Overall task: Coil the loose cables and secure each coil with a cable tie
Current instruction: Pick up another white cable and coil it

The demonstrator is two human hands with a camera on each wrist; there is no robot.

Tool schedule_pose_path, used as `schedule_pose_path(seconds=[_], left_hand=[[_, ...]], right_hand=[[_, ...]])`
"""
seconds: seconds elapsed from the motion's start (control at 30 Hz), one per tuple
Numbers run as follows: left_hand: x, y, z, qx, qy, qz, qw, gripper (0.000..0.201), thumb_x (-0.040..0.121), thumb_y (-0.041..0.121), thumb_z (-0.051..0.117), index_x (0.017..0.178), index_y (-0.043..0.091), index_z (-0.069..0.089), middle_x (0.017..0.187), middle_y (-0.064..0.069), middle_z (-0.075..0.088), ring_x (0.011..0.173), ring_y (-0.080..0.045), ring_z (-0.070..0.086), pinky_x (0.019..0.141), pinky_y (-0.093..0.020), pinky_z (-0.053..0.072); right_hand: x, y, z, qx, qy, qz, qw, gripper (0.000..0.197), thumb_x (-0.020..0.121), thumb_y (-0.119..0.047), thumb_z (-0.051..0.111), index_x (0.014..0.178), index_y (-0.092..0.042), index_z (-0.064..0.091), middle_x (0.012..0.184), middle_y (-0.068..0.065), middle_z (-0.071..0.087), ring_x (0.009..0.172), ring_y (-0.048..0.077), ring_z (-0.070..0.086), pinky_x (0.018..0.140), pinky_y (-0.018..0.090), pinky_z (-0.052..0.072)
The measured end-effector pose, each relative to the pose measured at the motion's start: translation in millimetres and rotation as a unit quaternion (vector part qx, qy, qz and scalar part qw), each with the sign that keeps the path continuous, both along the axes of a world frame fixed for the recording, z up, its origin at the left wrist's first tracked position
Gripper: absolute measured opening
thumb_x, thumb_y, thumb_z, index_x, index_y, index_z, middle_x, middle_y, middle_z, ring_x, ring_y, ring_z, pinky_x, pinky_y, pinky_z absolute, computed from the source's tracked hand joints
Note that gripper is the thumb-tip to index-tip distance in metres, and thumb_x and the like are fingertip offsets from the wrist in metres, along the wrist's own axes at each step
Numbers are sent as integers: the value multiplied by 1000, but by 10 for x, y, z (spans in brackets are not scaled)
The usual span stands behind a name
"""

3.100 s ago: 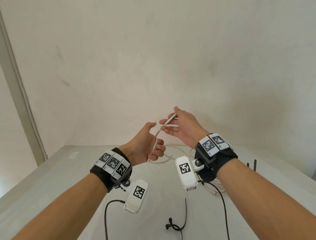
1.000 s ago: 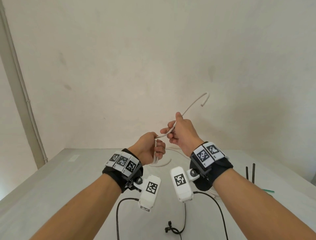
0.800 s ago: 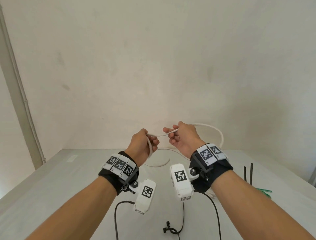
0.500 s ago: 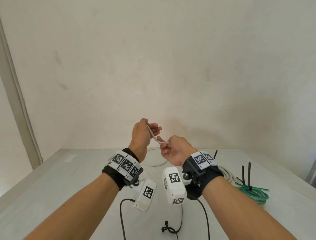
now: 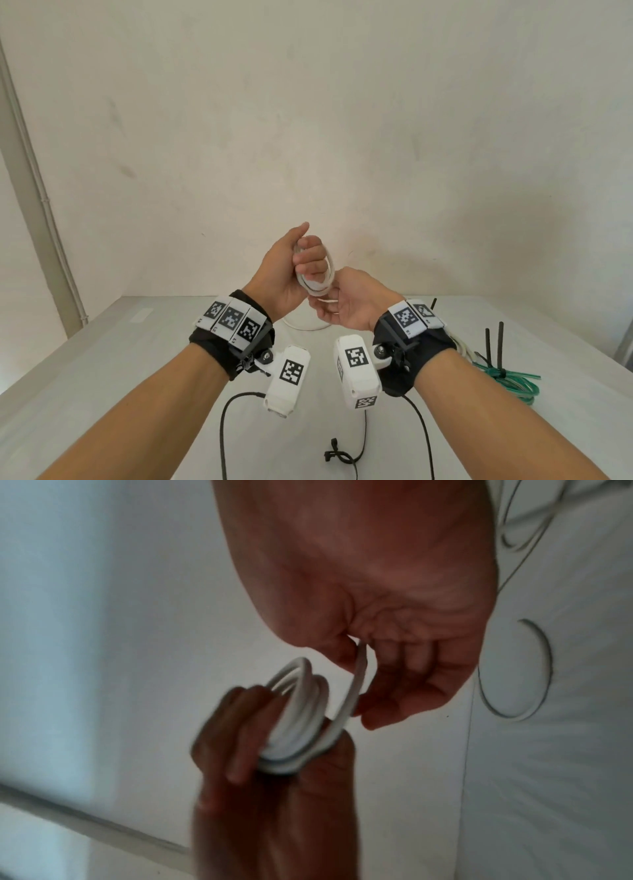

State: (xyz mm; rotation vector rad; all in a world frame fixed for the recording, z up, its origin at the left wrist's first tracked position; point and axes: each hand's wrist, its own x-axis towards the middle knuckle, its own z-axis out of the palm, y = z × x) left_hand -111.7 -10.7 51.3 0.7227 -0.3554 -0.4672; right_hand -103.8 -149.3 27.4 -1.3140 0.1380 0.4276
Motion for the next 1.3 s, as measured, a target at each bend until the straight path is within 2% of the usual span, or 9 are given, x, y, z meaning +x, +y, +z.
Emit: schedule_pose_path(seconds=[0.07, 0.13, 0.3, 0.5, 0.7, 0.9, 1.0, 1.17, 1.3], left_hand=[[7, 55, -30, 2, 0, -32, 999, 57, 107, 47, 37, 56, 22, 43, 38, 8, 33, 32, -5, 31, 36, -17, 29], [9, 127, -79, 3, 1, -62, 998, 62, 106, 52, 35, 53, 20, 43, 36, 8, 35, 34, -5, 25, 34, -16, 25], [-30, 173, -163, 74, 30, -51, 996, 71, 106, 55, 31, 48, 16, 38, 40, 4, 35, 34, -7, 34, 31, -15, 16], [-41, 78, -225, 182, 26, -33, 982, 71, 106, 55, 33, 46, 18, 39, 41, 5, 31, 34, -6, 28, 31, -16, 9], [-62, 69, -205, 224, 31, -43, 973, 66, 105, 54, 37, 50, 17, 41, 39, 7, 27, 29, -4, 23, 25, -16, 11], [-2, 171, -262, 241, 31, -49, 969, 76, 98, 75, 29, 49, 17, 39, 40, 8, 25, 30, -4, 23, 27, -16, 11], [-12, 183, -292, 269, 34, -64, 960, 74, 95, 76, 33, 49, 18, 37, 40, 8, 24, 31, -4, 22, 29, -17, 8], [-45, 137, -317, 281, 51, -53, 957, 70, 101, 66, 32, 49, 18, 37, 40, 7, 25, 31, -4, 22, 28, -16, 9], [-52, 135, -315, 297, 44, -37, 953, 72, 100, 71, 29, 49, 19, 33, 42, 7, 22, 33, -5, 19, 27, -17, 10]], right_hand=[[15, -42, 42, 49, 3, -24, 998, 22, 102, -5, 40, 105, -4, 62, 79, 12, 68, 71, 25, 66, 62, 32, 57], [32, -109, 91, 97, 22, -52, 994, 19, 105, -9, 37, 104, -5, 56, 61, 6, 53, 52, 19, 57, 63, 34, 53], [67, -242, 147, 61, 5, -97, 993, 33, 112, -27, 35, 117, 0, 52, 48, -1, 26, 32, 12, 27, 44, 29, 38], [14, -130, 162, -139, -149, -40, 978, 48, 110, -46, 35, 113, -5, 59, 61, -1, 35, 42, 11, 31, 45, 25, 35], [-46, -79, 174, -305, -340, 5, 890, 37, 109, -44, 33, 122, -25, 63, 76, 1, 53, 60, 15, 53, 55, 31, 46], [-134, -63, 215, -248, -344, 56, 904, 33, 112, -35, 35, 134, -33, 59, 90, 3, 53, 81, 18, 57, 61, 33, 51], [-116, -94, 218, -368, -372, 33, 851, 37, 110, -27, 34, 142, -25, 52, 105, -2, 60, 96, 17, 60, 86, 34, 50], [-62, -168, 206, -398, -402, -21, 824, 26, 107, -20, 45, 130, -14, 56, 93, 8, 70, 72, 13, 69, 66, 29, 59], [-102, -196, 253, -338, -418, -33, 842, 21, 105, -31, 56, 109, -19, 73, 85, 7, 71, 75, 18, 74, 72, 35, 63]])
